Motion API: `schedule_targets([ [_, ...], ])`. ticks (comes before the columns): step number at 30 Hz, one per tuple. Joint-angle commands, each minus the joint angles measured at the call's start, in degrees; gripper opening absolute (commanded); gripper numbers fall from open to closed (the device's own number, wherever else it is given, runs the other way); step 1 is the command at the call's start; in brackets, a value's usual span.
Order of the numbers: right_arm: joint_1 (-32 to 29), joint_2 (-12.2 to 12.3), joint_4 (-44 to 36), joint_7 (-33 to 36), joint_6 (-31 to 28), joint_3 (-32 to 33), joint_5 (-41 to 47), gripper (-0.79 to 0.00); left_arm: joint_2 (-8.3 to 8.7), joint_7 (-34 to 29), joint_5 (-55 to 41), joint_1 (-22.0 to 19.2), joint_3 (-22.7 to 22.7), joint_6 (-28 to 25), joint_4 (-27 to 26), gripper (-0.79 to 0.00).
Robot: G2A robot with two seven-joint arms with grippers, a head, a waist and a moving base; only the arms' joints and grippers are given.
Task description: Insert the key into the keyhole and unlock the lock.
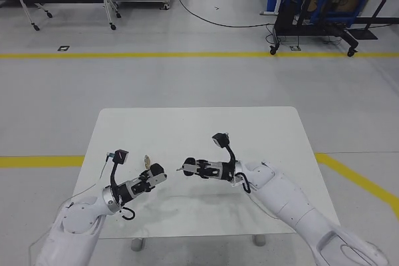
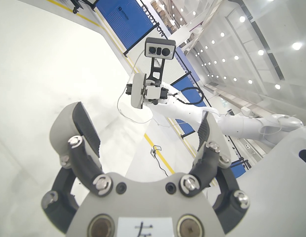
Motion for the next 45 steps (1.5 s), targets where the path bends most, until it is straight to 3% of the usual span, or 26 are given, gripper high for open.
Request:
schedule_targets([
  [1,1.1,-0.6,1.3,1.3,0.3,-1.1,1.6,-0.785,-0.01,0.7,0.5,0.1,0.6,0.3,-0.1,-0.406],
  [9,3.5,-2.6,4.3,3.2,0.4,-4.5,5.6,-0.785,0.24,1.5,0.5,0.0,1.4,1.0,-0.1,-0.539],
  [13,4.1,-2.9,4.5,4.5,1.7,-6.3,7.8,-0.785,0.36,1.7,0.5,-0.2,1.8,1.4,0.0,-0.566],
  [15,4.5,-2.9,4.7,4.8,2.0,-6.9,8.5,-0.785,0.41,1.8,0.5,-0.3,2.0,1.7,0.0,-0.702],
  [17,4.7,-2.9,4.9,4.9,2.1,-7.5,9.3,-0.785,0.47,1.8,0.4,-0.4,2.2,1.9,0.1,-0.785],
  [27,5.5,-2.5,5.2,4.5,1.7,-9.7,11.8,-0.785,0.83,2.5,1.1,-0.5,2.5,2.4,0.0,-0.785],
  [29,5.7,-2.4,5.1,4.6,1.8,-10.1,12.6,-0.616,0.92,2.9,1.4,-0.5,2.3,2.5,0.1,-0.785],
  [31,5.9,-2.3,5.1,4.5,1.8,-10.3,13.1,-0.554,1.03,3.5,2.0,-0.5,1.9,2.4,0.0,-0.785],
  [45,6.5,-0.9,4.4,4.8,2.1,-11.9,14.9,-0.643,1.65,3.9,3.1,-0.2,1.4,1.7,-0.4,-0.785],
])
